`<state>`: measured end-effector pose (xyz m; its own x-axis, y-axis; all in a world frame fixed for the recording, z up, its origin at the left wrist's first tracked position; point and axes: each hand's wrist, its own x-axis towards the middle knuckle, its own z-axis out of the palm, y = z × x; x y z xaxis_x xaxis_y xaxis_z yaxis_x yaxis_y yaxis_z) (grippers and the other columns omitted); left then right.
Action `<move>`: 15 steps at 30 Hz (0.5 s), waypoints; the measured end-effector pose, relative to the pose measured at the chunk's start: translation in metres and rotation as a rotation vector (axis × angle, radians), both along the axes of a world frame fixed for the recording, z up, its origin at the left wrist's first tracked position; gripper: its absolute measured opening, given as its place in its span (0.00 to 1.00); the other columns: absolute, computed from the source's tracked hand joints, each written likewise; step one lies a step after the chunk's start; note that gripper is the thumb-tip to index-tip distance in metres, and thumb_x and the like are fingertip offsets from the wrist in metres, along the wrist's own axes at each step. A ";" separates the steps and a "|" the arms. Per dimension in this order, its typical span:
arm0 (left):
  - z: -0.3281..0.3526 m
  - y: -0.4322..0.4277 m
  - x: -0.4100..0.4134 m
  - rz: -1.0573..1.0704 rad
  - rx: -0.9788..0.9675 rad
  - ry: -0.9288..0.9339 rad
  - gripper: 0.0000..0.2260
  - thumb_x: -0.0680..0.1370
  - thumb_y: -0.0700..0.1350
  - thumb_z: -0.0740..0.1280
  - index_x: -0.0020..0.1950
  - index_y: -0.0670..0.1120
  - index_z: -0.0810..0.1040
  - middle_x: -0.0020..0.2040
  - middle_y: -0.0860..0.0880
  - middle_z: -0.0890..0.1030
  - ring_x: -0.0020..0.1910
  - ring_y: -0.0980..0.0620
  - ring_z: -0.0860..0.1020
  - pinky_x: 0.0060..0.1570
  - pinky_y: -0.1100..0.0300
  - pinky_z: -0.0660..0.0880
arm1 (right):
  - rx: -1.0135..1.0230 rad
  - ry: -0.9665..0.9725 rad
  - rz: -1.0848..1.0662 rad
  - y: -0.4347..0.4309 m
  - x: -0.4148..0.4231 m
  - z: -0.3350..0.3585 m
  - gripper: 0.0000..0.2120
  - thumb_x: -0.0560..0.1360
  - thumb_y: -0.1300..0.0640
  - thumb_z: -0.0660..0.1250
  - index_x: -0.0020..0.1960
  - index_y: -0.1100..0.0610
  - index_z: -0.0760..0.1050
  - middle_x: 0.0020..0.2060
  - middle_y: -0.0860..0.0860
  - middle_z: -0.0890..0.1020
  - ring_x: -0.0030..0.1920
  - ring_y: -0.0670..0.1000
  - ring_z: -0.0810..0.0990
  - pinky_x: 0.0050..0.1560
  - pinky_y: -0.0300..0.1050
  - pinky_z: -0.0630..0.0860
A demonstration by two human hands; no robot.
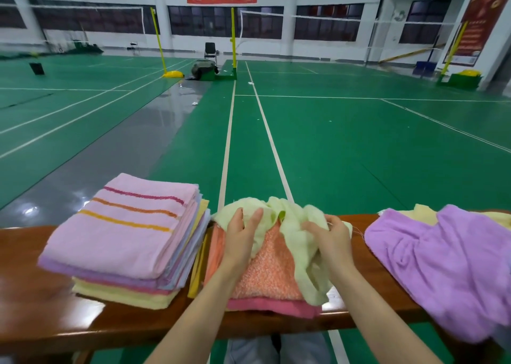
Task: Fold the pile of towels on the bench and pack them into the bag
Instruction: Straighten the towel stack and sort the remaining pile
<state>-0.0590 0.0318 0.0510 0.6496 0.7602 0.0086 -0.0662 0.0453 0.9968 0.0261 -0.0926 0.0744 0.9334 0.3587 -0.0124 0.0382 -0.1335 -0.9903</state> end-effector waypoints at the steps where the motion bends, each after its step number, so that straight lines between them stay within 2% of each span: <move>1: 0.001 0.000 -0.001 -0.015 -0.011 -0.010 0.38 0.71 0.63 0.67 0.74 0.44 0.60 0.71 0.45 0.68 0.69 0.46 0.68 0.68 0.45 0.65 | -0.005 -0.013 -0.017 -0.003 0.000 0.001 0.16 0.73 0.63 0.66 0.59 0.58 0.69 0.53 0.53 0.77 0.48 0.49 0.76 0.50 0.47 0.74; 2: -0.001 0.002 -0.001 -0.031 -0.041 -0.022 0.42 0.67 0.67 0.68 0.73 0.43 0.64 0.69 0.45 0.71 0.67 0.46 0.70 0.67 0.43 0.67 | -0.097 -0.106 -0.013 -0.006 -0.001 -0.001 0.20 0.74 0.62 0.65 0.65 0.56 0.67 0.60 0.53 0.73 0.53 0.49 0.74 0.55 0.47 0.72; 3: -0.005 0.005 -0.001 -0.048 -0.052 -0.028 0.41 0.66 0.69 0.68 0.70 0.43 0.68 0.66 0.44 0.75 0.64 0.46 0.73 0.65 0.43 0.69 | -0.223 -0.251 0.025 -0.009 -0.003 -0.003 0.23 0.75 0.58 0.65 0.69 0.54 0.64 0.66 0.52 0.68 0.60 0.49 0.71 0.61 0.48 0.70; 4: -0.004 0.004 -0.002 -0.044 -0.055 -0.052 0.35 0.69 0.66 0.67 0.65 0.42 0.72 0.61 0.43 0.78 0.60 0.46 0.76 0.63 0.44 0.71 | -0.343 -0.414 0.063 -0.012 -0.008 -0.004 0.24 0.75 0.53 0.66 0.69 0.52 0.65 0.69 0.51 0.64 0.65 0.49 0.66 0.64 0.48 0.67; 5: -0.006 0.005 -0.001 -0.052 -0.044 -0.066 0.27 0.74 0.60 0.65 0.60 0.40 0.75 0.56 0.40 0.79 0.55 0.45 0.77 0.59 0.45 0.73 | -0.431 -0.568 0.086 -0.015 -0.013 -0.004 0.23 0.74 0.46 0.66 0.67 0.51 0.69 0.68 0.49 0.64 0.66 0.48 0.65 0.65 0.48 0.66; 7: -0.006 0.006 0.000 -0.067 0.002 -0.089 0.23 0.77 0.55 0.62 0.52 0.34 0.75 0.48 0.37 0.78 0.45 0.45 0.75 0.49 0.46 0.72 | -0.546 -0.760 0.107 -0.017 -0.023 -0.002 0.24 0.68 0.36 0.67 0.58 0.50 0.76 0.59 0.47 0.71 0.58 0.47 0.70 0.56 0.46 0.73; 9: -0.004 0.004 -0.001 -0.073 0.032 -0.114 0.21 0.76 0.53 0.62 0.48 0.33 0.74 0.43 0.40 0.76 0.42 0.46 0.72 0.44 0.49 0.69 | -0.658 -0.751 0.138 -0.015 -0.031 -0.001 0.24 0.68 0.35 0.67 0.56 0.49 0.74 0.53 0.46 0.72 0.52 0.46 0.73 0.48 0.44 0.76; 11: -0.001 0.002 -0.003 -0.080 0.029 -0.116 0.15 0.78 0.48 0.62 0.43 0.36 0.75 0.36 0.42 0.73 0.36 0.48 0.70 0.38 0.55 0.68 | -0.720 -0.664 0.181 -0.012 -0.035 -0.003 0.19 0.73 0.41 0.66 0.58 0.49 0.71 0.52 0.45 0.73 0.51 0.47 0.75 0.48 0.44 0.76; 13: 0.001 0.001 -0.005 -0.098 0.019 -0.111 0.12 0.79 0.42 0.62 0.37 0.40 0.72 0.29 0.48 0.71 0.29 0.53 0.69 0.29 0.64 0.66 | -0.606 -0.570 0.162 -0.011 -0.033 -0.006 0.12 0.75 0.49 0.67 0.57 0.52 0.75 0.49 0.46 0.77 0.49 0.48 0.77 0.51 0.46 0.76; 15: 0.001 0.000 -0.007 -0.151 0.011 -0.117 0.13 0.78 0.40 0.63 0.34 0.41 0.74 0.25 0.50 0.73 0.24 0.56 0.70 0.24 0.68 0.66 | -0.452 -0.509 0.094 -0.011 -0.029 -0.006 0.08 0.75 0.55 0.67 0.53 0.54 0.79 0.44 0.45 0.79 0.46 0.46 0.78 0.51 0.45 0.77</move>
